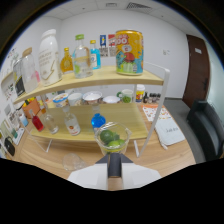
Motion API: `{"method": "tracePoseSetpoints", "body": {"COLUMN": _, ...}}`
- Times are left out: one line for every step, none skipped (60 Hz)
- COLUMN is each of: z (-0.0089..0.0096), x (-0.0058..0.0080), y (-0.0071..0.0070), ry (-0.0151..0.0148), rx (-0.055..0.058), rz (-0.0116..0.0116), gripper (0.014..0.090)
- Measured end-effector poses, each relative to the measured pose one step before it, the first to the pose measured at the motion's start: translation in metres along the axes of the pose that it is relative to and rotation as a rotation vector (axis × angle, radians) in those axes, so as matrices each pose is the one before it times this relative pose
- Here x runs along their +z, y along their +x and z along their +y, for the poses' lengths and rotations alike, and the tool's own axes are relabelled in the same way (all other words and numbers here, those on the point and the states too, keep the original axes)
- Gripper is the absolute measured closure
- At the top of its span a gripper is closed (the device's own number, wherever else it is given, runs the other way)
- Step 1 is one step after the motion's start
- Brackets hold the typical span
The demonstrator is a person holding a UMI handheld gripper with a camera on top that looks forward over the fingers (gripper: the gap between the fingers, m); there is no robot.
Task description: Make me a cup of Mojito.
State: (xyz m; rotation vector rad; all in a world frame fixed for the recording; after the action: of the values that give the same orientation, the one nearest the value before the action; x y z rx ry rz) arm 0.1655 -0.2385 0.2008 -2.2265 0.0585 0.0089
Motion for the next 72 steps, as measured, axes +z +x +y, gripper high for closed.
{"method": "tracePoseSetpoints", "body": {"z": 0.00446, "x": -0.00048, "y": -0.00404, "ry": -0.00655, "rx": 0.0012, "rz": -0.00332, "gripper": 0.0892}}
{"method": "tracePoseSetpoints", "body": {"z": 0.00423, "x": -0.00010, "y": -0.00329, "ry": -0.00594, "rx": 0.0029, "rz": -0.00073, "gripper": 0.0892}}
{"method": "tracePoseSetpoints", "body": {"z": 0.00408, "x": 0.00002, "y": -0.00333, "ry": -0.00479, "rx": 0.0038, "rz": -0.00011, "gripper": 0.0893}}
{"method": "tracePoseSetpoints", "body": {"z": 0.00404, "x": 0.00033, "y": -0.00378, "ry": -0.00441, "rx": 0.0009, "rz": -0.00267, "gripper": 0.0892}}
{"method": "tracePoseSetpoints", "body": {"z": 0.00403, "x": 0.00060, "y": -0.00385, "ry": -0.00446, "rx": -0.0012, "rz": -0.00336, "gripper": 0.0892}}
{"method": "tracePoseSetpoints", "body": {"z": 0.00351, "x": 0.00057, "y": -0.00286, "ry": -0.00327, "rx": 0.0005, "rz": -0.00058, "gripper": 0.0892}}
{"method": "tracePoseSetpoints", "body": {"z": 0.00415, "x": 0.00075, "y": -0.00290, "ry": -0.00201, "rx": 0.0029, "rz": 0.00208, "gripper": 0.0892}}
{"method": "tracePoseSetpoints", "body": {"z": 0.00335, "x": 0.00073, "y": -0.00296, "ry": -0.00323, "rx": 0.0009, "rz": 0.00013, "gripper": 0.0892}}
{"method": "tracePoseSetpoints", "body": {"z": 0.00384, "x": 0.00074, "y": -0.00312, "ry": -0.00400, "rx": -0.0011, "rz": -0.00217, "gripper": 0.0892}}
{"method": "tracePoseSetpoints", "body": {"z": 0.00298, "x": 0.00089, "y": -0.00289, "ry": -0.00345, "rx": 0.0003, "rz": -0.00123, "gripper": 0.0892}}
{"method": "tracePoseSetpoints", "body": {"z": 0.00250, "x": 0.00073, "y": -0.00245, "ry": -0.00150, "rx": 0.0027, "rz": 0.00029, "gripper": 0.0893}}
{"method": "tracePoseSetpoints", "body": {"z": 0.00214, "x": 0.00062, "y": -0.00244, "ry": -0.00027, "rx": 0.0027, "rz": 0.00047, "gripper": 0.0892}}
{"method": "tracePoseSetpoints", "body": {"z": 0.00210, "x": 0.00050, "y": -0.00241, "ry": -0.00062, "rx": 0.0002, "rz": -0.00053, "gripper": 0.0892}}
{"method": "tracePoseSetpoints", "body": {"z": 0.00192, "x": 0.00053, "y": -0.00265, "ry": -0.00139, "rx": -0.0026, "rz": -0.00112, "gripper": 0.0891}}
{"method": "tracePoseSetpoints", "body": {"z": 0.00160, "x": 0.00061, "y": -0.00239, "ry": -0.00168, "rx": -0.0028, "rz": -0.00013, "gripper": 0.0892}}
{"method": "tracePoseSetpoints", "body": {"z": 0.00102, "x": 0.00053, "y": -0.00164, "ry": -0.00025, "rx": -0.0020, "rz": 0.00231, "gripper": 0.0892}}
{"method": "tracePoseSetpoints", "body": {"z": 0.00006, "x": 0.00034, "y": -0.00120, "ry": -0.00015, "rx": -0.0011, "rz": 0.00396, "gripper": 0.0891}}
{"method": "tracePoseSetpoints", "body": {"z": 0.00067, "x": 0.00022, "y": -0.00159, "ry": 0.00234, "rx": -0.0029, "rz": 0.00357, "gripper": 0.0891}}
{"method": "tracePoseSetpoints", "body": {"z": 0.00056, "x": 0.00077, "y": -0.00125, "ry": 0.00285, "rx": -0.0063, "rz": 0.00246, "gripper": 0.0891}}
{"method": "tracePoseSetpoints", "body": {"z": -0.00010, "x": 0.00038, "y": -0.00105, "ry": 0.00334, "rx": -0.0054, "rz": 0.00336, "gripper": 0.0892}}
{"method": "tracePoseSetpoints", "body": {"z": -0.00005, "x": 0.00059, "y": -0.00084, "ry": 0.00335, "rx": -0.0048, "rz": 0.00507, "gripper": 0.0892}}
{"method": "tracePoseSetpoints", "body": {"z": 0.00019, "x": 0.00046, "y": -0.00040, "ry": 0.00217, "rx": -0.0055, "rz": 0.00639, "gripper": 0.0891}}
{"method": "tracePoseSetpoints", "body": {"z": 0.00032, "x": 0.00051, "y": -0.00048, "ry": 0.00111, "rx": -0.0061, "rz": 0.00533, "gripper": 0.0891}}
{"method": "tracePoseSetpoints", "body": {"z": 0.00003, "x": 0.00039, "y": -0.00038, "ry": 0.00125, "rx": -0.0065, "rz": 0.00485, "gripper": 0.0890}}
{"method": "tracePoseSetpoints", "body": {"z": -0.00017, "x": 0.00038, "y": 0.00004, "ry": 0.00205, "rx": -0.0069, "rz": 0.00583, "gripper": 0.0891}}
{"method": "tracePoseSetpoints", "body": {"z": -0.00065, "x": 0.00027, "y": 0.00040, "ry": 0.00309, "rx": -0.0084, "rz": 0.00749, "gripper": 0.0891}}
{"method": "tracePoseSetpoints", "body": {"z": -0.00129, "x": -0.00020, "y": 0.00083, "ry": 0.00274, "rx": -0.0107, "rz": 0.00941, "gripper": 0.0891}}
{"method": "tracePoseSetpoints", "body": {"z": -0.00131, "x": 0.00007, "y": 0.00095, "ry": 0.00364, "rx": -0.0127, "rz": 0.00855, "gripper": 0.0891}}
{"method": "tracePoseSetpoints", "body": {"z": -0.00017, "x": -0.00054, "y": 0.00135, "ry": 0.00541, "rx": -0.0186, "rz": 0.01394, "gripper": 0.0892}}
{"method": "tracePoseSetpoints", "body": {"z": -0.00109, "x": -0.00023, "y": 0.00109, "ry": 0.00618, "rx": -0.0197, "rz": 0.01166, "gripper": 0.0892}}
{"method": "tracePoseSetpoints", "body": {"z": -0.00140, "x": -0.00047, "y": 0.00146, "ry": 0.00748, "rx": -0.0242, "rz": 0.01459, "gripper": 0.0890}}
{"method": "tracePoseSetpoints", "body": {"z": -0.00154, "x": -0.00051, "y": 0.00183, "ry": 0.00814, "rx": -0.0262, "rz": 0.01484, "gripper": 0.0891}}
{"method": "tracePoseSetpoints", "body": {"z": -0.00173, "x": -0.00058, "y": 0.00183, "ry": 0.00933, "rx": -0.0282, "rz": 0.01503, "gripper": 0.0892}}
{"method": "tracePoseSetpoints", "body": {"z": -0.00208, "x": -0.00030, "y": 0.00182, "ry": 0.01086, "rx": -0.0285, "rz": 0.01303, "gripper": 0.0891}}
{"method": "tracePoseSetpoints", "body": {"z": -0.00247, "x": -0.00019, "y": 0.00121, "ry": 0.01233, "rx": -0.0285, "rz": 0.01116, "gripper": 0.0890}}
{"method": "tracePoseSetpoints", "body": {"z": -0.00260, "x": 0.00007, "y": 0.00103, "ry": 0.01311, "rx": -0.0273, "rz": 0.00722, "gripper": 0.0889}}
{"method": "tracePoseSetpoints", "body": {"z": -0.00217, "x": -0.00005, "y": 0.00081, "ry": 0.01336, "rx": -0.0290, "rz": 0.00832, "gripper": 0.0888}}
{"method": "tracePoseSetpoints", "body": {"z": -0.00168, "x": -0.00066, "y": 0.00089, "ry": 0.00867, "rx": -0.0307, "rz": 0.00829, "gripper": 0.0888}}
{"method": "tracePoseSetpoints", "body": {"z": -0.00150, "x": 0.00034, "y": 0.00116, "ry": 0.00957, "rx": -0.0350, "rz": 0.01003, "gripper": 0.0887}}
{"method": "tracePoseSetpoints", "body": {"z": -0.00082, "x": 0.00062, "y": 0.00152, "ry": 0.00678, "rx": -0.0388, "rz": 0.01201, "gripper": 0.0888}}
{"method": "tracePoseSetpoints", "body": {"z": -0.00072, "x": 0.00066, "y": 0.00187, "ry": 0.00464, "rx": -0.0405, "rz": 0.01340, "gripper": 0.0889}}
{"method": "tracePoseSetpoints", "body": {"z": -0.00079, "x": 0.00064, "y": 0.00183, "ry": 0.00518, "rx": -0.0398, "rz": 0.01297, "gripper": 0.0888}}
{"method": "tracePoseSetpoints", "body": {"z": -0.00119, "x": 0.00053, "y": 0.00135, "ry": 0.00691, "rx": -0.0373, "rz": 0.01198, "gripper": 0.0888}}
{"method": "tracePoseSetpoints", "body": {"z": -0.00155, "x": 0.00068, "y": 0.00138, "ry": 0.00935, "rx": -0.0351, "rz": 0.01072, "gripper": 0.0888}}
{"method": "tracePoseSetpoints", "body": {"z": -0.00158, "x": 0.00000, "y": 0.00044, "ry": 0.01214, "rx": -0.0323, "rz": 0.01033, "gripper": 0.0888}}
{"method": "tracePoseSetpoints", "body": {"z": -0.00151, "x": 0.00078, "y": 0.00123, "ry": 0.00915, "rx": -0.0334, "rz": 0.00944, "gripper": 0.0888}}
{"method": "tracePoseSetpoints", "body": {"z": -0.00122, "x": 0.00069, "y": 0.00142, "ry": 0.00929, "rx": -0.0338, "rz": 0.00978, "gripper": 0.0889}}
{"method": "tracePoseSetpoints", "body": {"z": -0.00165, "x": -0.00051, "y": 0.00203, "ry": 0.00686, "rx": -0.0338, "rz": 0.01166, "gripper": 0.0888}}
{"method": "tracePoseSetpoints", "body": {"z": -0.00147, "x": 0.00049, "y": 0.00179, "ry": 0.00923, "rx": -0.0338, "rz": 0.01249, "gripper": 0.0888}}
{"method": "tracePoseSetpoints", "body": {"z": -0.00177, "x": 0.00058, "y": 0.00219, "ry": 0.01004, "rx": -0.0343, "rz": 0.01419, "gripper": 0.0889}}
{"method": "tracePoseSetpoints", "body": {"z": -0.00192, "x": 0.00023, "y": 0.00208, "ry": 0.01163, "rx": -0.0353, "rz": 0.01443, "gripper": 0.0889}}
{"method": "tracePoseSetpoints", "body": {"z": -0.00232, "x": 0.00050, "y": 0.00202, "ry": 0.01345, "rx": -0.0364, "rz": 0.01372, "gripper": 0.0887}}
{"method": "tracePoseSetpoints", "body": {"z": -0.00249, "x": 0.00045, "y": 0.00214, "ry": 0.01459, "rx": -0.0369, "rz": 0.01370, "gripper": 0.0888}}
{"method": "tracePoseSetpoints", "body": {"z": -0.00266, "x": 0.00041, "y": 0.00194, "ry": 0.01579, "rx": -0.0385, "rz": 0.01431, "gripper": 0.0887}}
{"method": "tracePoseSetpoints", "body": {"z": -0.00215, "x": 0.00139, "y": 0.00176, "ry": 0.01820, "rx": -0.0420, "rz": 0.01573, "gripper": 0.0888}}
{"method": "tracePoseSetpoints", "body": {"z": -0.00250, "x": -0.00013, "y": 0.00168, "ry": 0.01558, "rx": -0.0449, "rz": 0.01413, "gripper": 0.0889}}
{"method": "tracePoseSetpoints", "body": {"z": -0.00187, "x": -0.00053, "y": 0.00216, "ry": 0.01447, "rx": -0.0458, "rz": 0.01279, "gripper": 0.0888}}
{"method": "tracePoseSetpoints", "body": {"z": -0.00237, "x": 0.00040, "y": 0.00183, "ry": 0.01672, "rx": -0.0460, "rz": 0.01407, "gripper": 0.0889}}
{"method": "tracePoseSetpoints", "body": {"z": -0.00259, "x": 0.00010, "y": 0.00166, "ry": 0.01824, "rx": -0.0446, "rz": 0.01398, "gripper": 0.0889}}
{"method": "tracePoseSetpoints", "body": {"z": -0.00282, "x": 0.00040, "y": 0.00151, "ry": 0.02018, "rx": -0.0427, "rz": 0.01286, "gripper": 0.0889}}
{"method": "tracePoseSetpoints", "body": {"z": -0.00287, "x": 0.00045, "y": 0.00130, "ry": 0.02039, "rx": -0.0408, "rz": 0.01153, "gripper": 0.0890}}
{"method": "tracePoseSetpoints", "body": {"z": -0.00325, "x": 0.00142, "y": 0.00060, "ry": 0.02029, "rx": -0.0387, "rz": 0.01254, "gripper": 0.0889}}
{"method": "tracePoseSetpoints", "body": {"z": -0.00220, "x": -0.00021, "y": 0.00083, "ry": 0.01832, "rx": -0.0349, "rz": 0.00807, "gripper": 0.0889}}
{"method": "tracePoseSetpoints", "body": {"z": -0.00191, "x": -0.00064, "y": 0.00037, "ry": 0.01793, "rx": -0.0325, "rz": 0.00770, "gripper": 0.0889}}
{"method": "tracePoseSetpoints", "body": {"z": -0.00194, "x": -0.00014, "y": 0.00006, "ry": 0.01655, "rx": -0.0301, "rz": 0.00339, "gripper": 0.0891}}
{"method": "tracePoseSetpoints", "body": {"z": -0.00180, "x": 0.00015, "y": -0.00012, "ry": 0.01587, "rx": -0.0294, "rz": 0.00270, "gripper": 0.0888}}
{"method": "tracePoseSetpoints", "body": {"z": -0.00175, "x": 0.00012, "y": -0.00003, "ry": 0.01526, "rx": -0.0287, "rz": 0.00289, "gripper": 0.0889}}
{"method": "tracePoseSetpoints", "body": {"z": -0.00177, "x": 0.00020, "y": 0.00012, "ry": 0.01498, "rx": -0.0276, "rz": 0.00379, "gripper": 0.0889}}
{"method": "tracePoseSetpoints", "body": {"z": -0.00263, "x": 0.00223, "y": -0.00207, "ry": 0.01792, "rx": -0.0275, "rz": 0.00953, "gripper": 0.0889}}
{"method": "tracePoseSetpoints", "body": {"z": -0.00224, "x": -0.00125, "y": 0.00133, "ry": 0.01264, "rx": -0.0277, "rz": -0.00114, "gripper": 0.0889}}
{"method": "tracePoseSetpoints", "body": {"z": -0.00199, "x": -0.00021, "y": -0.00014, "ry": 0.01552, "rx": -0.0269, "rz": 0.00162, "gripper": 0.0889}}
{"method": "tracePoseSetpoints", "body": {"z": -0.00233, "x": 0.00013, "y": 0.00026, "ry": 0.01541, "rx": -0.0263, "rz": 0.00199, "gripper": 0.0889}}
